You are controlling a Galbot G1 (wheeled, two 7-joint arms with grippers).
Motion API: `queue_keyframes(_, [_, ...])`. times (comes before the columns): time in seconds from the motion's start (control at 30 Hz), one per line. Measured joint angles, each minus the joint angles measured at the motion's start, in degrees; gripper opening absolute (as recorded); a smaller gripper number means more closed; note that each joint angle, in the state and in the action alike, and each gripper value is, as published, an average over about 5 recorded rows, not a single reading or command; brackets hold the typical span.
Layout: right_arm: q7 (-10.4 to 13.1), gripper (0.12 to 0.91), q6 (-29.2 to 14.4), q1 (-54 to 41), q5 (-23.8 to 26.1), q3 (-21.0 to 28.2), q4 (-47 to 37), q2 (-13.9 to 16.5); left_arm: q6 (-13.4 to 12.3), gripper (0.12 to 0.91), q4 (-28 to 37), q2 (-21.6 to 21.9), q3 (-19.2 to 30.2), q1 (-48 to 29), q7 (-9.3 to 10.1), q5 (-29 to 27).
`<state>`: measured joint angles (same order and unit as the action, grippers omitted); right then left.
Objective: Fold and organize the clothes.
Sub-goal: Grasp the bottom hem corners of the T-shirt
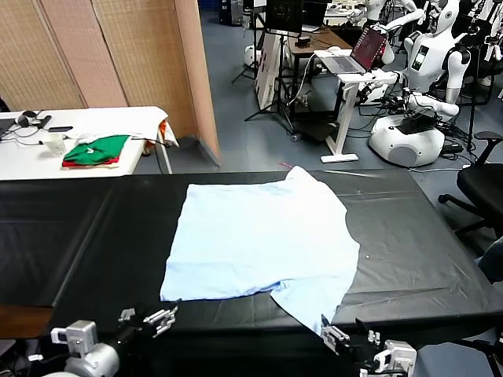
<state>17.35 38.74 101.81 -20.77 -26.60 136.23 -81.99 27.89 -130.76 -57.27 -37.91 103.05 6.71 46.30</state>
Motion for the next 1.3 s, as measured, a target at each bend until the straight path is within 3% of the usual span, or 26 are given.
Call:
queue_keyframes(0.4, [0.0, 0.906, -0.1, -1.6, 3.6, 2.6, -3.0, -1.2, -1.9, 0.907, 4.7, -1.2, 2.3, -4.3, 0.09, -0.2])
queue_keyframes(0.5, [0.0, 0.853, -0.3, -1.7, 3.9, 2.9, -3.8, -1.4, -2.1, 0.901, 5.9, -1.3, 2.5, -4.9, 0.33, -0.3])
queue_keyframes(0.6, [-0.3, 0.746, -0.6, -1.9, 4.2, 3.1, -4.5, -1.4, -2.1, 0.864, 6.6, -1.3, 2.5, -4.8, 0.39, -0.5])
queue_keyframes(0.73, [-0.6, 0.547, -1.3, -2.2, 4.6, 3.3, -5.3, -1.4, -2.1, 0.709, 6.8, -1.5, 2.8, -4.6, 0.39, -1.0])
queue_keyframes(0.87, [-0.8, 0.287, -2.1, -2.2, 4.9, 3.6, -5.6, -1.4, -2.1, 0.493, 7.3, -1.7, 3.0, -4.7, 0.41, -1.5])
queue_keyframes(0.97, [-0.7, 0.161, -2.4, -1.9, 5.0, 3.8, -5.2, -1.5, -2.2, 0.320, 7.4, -1.7, 3.0, -4.4, 0.40, -1.6])
queue_keyframes(1.1, [-0.6, 0.140, -1.6, -1.0, 4.9, 4.0, -3.9, -1.3, -2.2, 0.170, 7.4, -1.9, 3.0, -4.1, 0.38, -1.8])
queue_keyframes(1.3, [0.5, 0.140, 1.3, 2.6, 5.6, 4.1, 0.5, -0.2, -2.5, 0.147, 5.9, -2.0, 2.3, -2.8, 1.55, -2.1])
